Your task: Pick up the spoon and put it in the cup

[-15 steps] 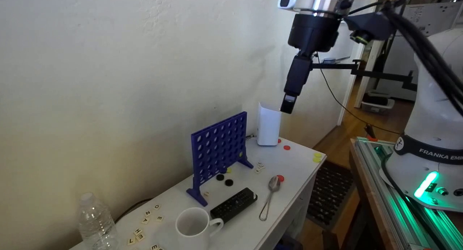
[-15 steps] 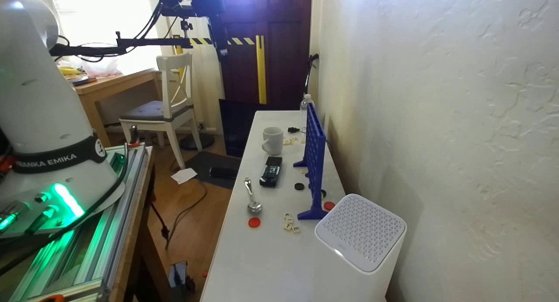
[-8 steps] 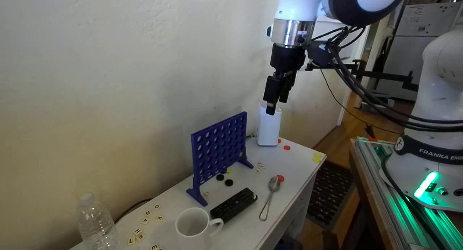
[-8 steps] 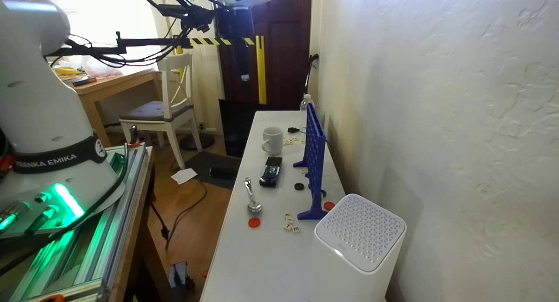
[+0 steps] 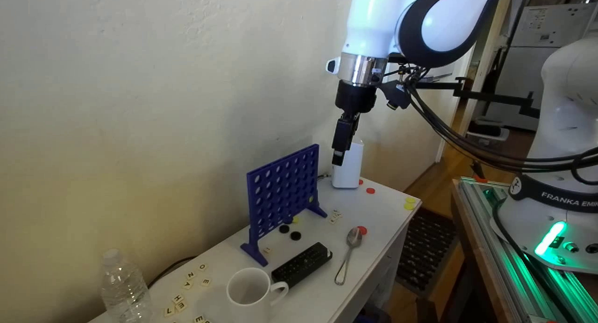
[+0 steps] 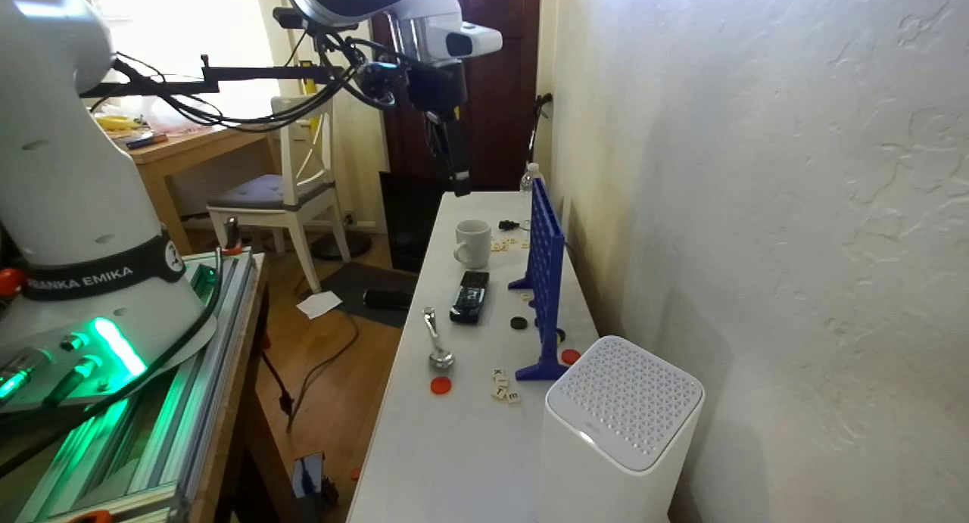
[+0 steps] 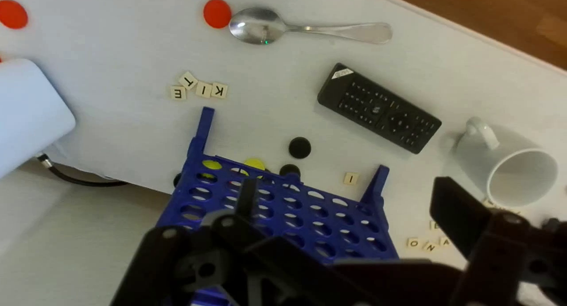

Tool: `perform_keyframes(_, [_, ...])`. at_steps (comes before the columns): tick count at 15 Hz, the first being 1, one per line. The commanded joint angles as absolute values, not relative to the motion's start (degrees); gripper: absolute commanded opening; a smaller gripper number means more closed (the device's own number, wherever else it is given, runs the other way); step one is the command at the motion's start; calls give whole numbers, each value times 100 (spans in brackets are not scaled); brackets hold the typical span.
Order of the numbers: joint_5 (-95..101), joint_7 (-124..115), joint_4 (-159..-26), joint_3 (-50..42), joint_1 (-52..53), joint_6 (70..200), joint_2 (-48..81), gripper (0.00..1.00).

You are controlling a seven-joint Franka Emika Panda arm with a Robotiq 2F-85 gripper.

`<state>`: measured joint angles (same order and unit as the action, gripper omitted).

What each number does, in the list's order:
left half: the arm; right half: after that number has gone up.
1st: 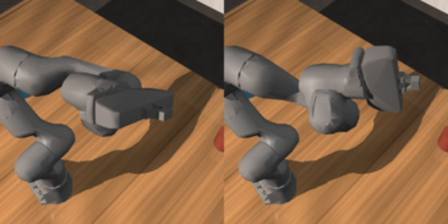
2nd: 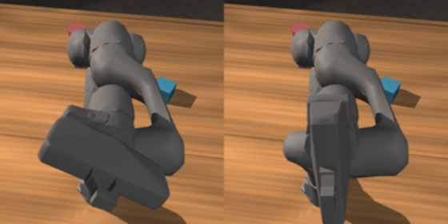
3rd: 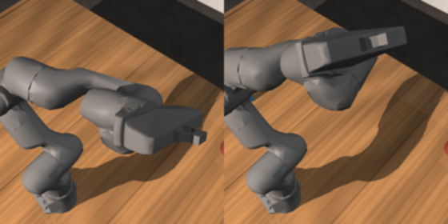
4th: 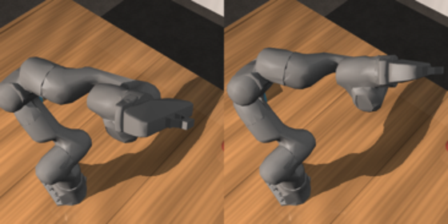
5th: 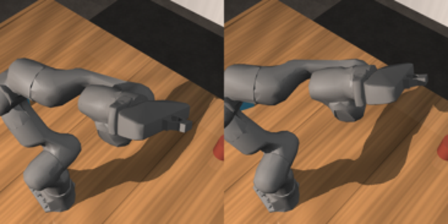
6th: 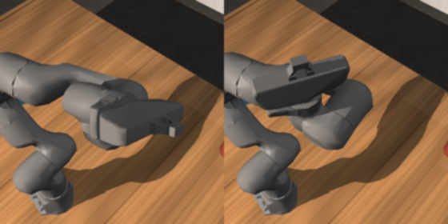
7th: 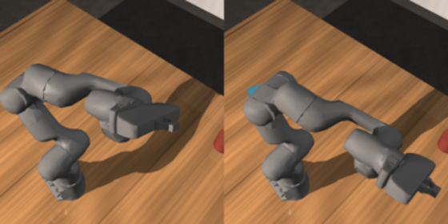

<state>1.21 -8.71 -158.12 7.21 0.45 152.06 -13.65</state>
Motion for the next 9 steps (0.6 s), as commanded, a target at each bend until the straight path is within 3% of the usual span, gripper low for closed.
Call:
perform_keyframes(1, [-26,649,-15805,187,276,15062,-1169,100])
perform_keyframes(5, [217,2378,-15806,-372,137,14655,-1180,100])
perform_keyframes(9, [143,2290,-15806,-396,134,14756,-1143,100])
